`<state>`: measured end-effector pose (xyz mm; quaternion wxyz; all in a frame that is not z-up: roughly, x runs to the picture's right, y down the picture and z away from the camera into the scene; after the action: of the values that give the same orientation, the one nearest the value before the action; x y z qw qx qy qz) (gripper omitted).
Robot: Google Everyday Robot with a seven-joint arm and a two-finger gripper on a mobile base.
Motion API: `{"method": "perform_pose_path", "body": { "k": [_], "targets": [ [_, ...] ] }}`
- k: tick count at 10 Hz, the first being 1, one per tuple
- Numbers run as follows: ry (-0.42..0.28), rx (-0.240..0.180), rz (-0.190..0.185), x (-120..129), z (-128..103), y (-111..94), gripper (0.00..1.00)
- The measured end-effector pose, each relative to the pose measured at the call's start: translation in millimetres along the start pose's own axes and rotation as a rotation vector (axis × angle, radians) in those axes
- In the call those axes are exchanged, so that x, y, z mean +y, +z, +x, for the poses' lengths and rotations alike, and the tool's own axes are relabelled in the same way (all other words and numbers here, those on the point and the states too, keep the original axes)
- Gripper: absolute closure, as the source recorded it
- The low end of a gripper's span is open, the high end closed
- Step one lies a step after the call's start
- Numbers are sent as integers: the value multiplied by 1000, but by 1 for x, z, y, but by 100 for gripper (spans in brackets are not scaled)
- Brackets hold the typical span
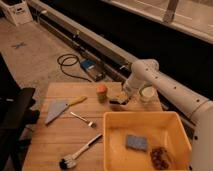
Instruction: Wipe table surface with eraser
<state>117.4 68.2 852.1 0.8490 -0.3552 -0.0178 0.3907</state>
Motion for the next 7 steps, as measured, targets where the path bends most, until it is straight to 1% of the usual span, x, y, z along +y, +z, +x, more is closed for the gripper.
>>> {"method": "perform_pose_path", "body": {
  "k": [1, 3, 7],
  "targets": [
    [10, 19, -14, -1, 3, 9, 100],
    [19, 41, -23, -4, 4, 18, 100],
    [21, 67, -11, -20, -1, 30, 100]
  ]
}}
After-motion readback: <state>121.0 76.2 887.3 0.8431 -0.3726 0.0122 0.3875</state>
